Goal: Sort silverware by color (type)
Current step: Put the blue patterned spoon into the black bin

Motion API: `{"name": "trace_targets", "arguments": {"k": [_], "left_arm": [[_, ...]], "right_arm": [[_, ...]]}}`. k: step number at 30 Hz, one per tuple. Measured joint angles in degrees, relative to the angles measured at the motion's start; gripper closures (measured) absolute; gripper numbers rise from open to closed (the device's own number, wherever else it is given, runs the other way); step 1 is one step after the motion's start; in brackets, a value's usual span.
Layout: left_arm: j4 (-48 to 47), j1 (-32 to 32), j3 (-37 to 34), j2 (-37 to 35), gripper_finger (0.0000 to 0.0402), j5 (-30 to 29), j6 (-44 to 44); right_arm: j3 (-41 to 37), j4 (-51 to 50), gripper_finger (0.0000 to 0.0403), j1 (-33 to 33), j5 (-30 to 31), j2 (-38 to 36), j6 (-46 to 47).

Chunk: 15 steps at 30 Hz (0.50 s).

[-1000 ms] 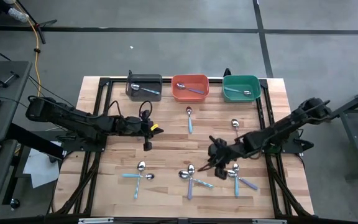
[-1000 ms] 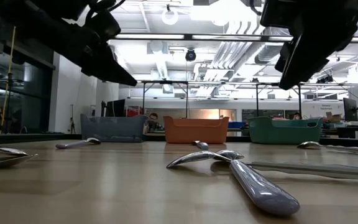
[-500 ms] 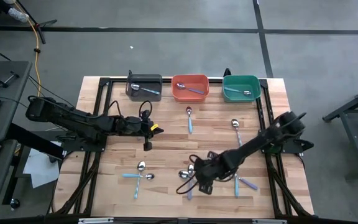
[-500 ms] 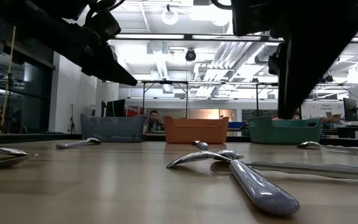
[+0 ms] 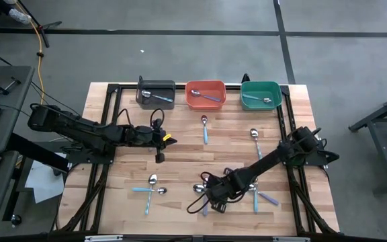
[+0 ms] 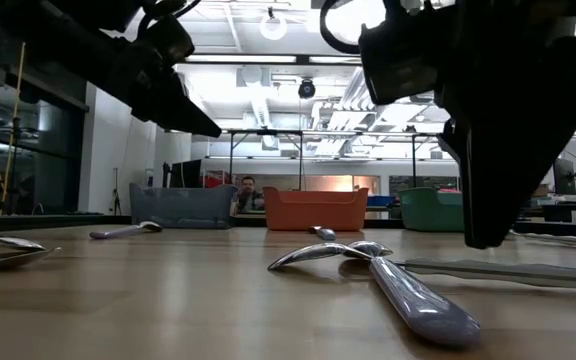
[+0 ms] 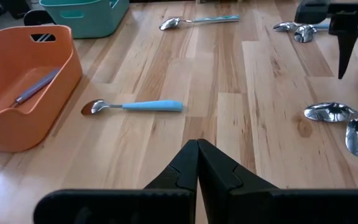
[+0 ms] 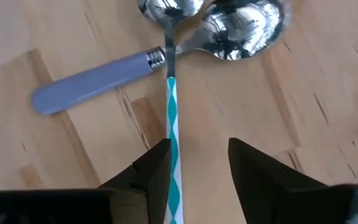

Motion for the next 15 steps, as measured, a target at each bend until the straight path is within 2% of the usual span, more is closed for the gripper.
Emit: {"name": "trace_targets", "arguments": {"k": [15], "left_arm": [[0.1,-0.1,0.0,0.0,0.0401,0.0,-1.3]], "right_arm": [[-3.7,4.4,0.0260,0.0,-1.1,-0.3,0.0]]}}
